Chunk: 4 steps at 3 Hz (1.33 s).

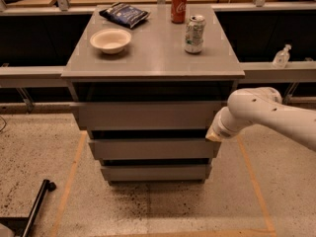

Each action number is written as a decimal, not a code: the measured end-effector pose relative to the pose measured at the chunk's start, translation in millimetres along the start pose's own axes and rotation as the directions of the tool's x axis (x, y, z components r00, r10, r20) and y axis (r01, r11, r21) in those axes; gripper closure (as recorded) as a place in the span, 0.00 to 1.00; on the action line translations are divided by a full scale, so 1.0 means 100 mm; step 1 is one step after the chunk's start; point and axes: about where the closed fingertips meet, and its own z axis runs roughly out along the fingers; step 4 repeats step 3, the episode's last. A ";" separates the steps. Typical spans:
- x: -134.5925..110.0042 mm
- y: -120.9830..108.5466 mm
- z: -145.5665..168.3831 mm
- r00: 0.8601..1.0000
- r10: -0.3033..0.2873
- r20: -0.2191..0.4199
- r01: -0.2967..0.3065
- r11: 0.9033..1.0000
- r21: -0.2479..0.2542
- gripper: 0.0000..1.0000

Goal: Close top drawer

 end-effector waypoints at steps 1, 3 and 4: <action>-0.18 -0.28 0.07 1.000 -0.010 0.030 0.008 0.998 0.070 0.13; -0.39 -0.51 0.13 0.998 -0.020 0.063 0.013 0.994 0.110 0.00; -0.39 -0.51 0.13 0.998 -0.020 0.063 0.013 0.994 0.110 0.00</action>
Offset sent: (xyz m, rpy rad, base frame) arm 0.1379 0.0241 0.0324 0.0550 -0.2328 -0.0014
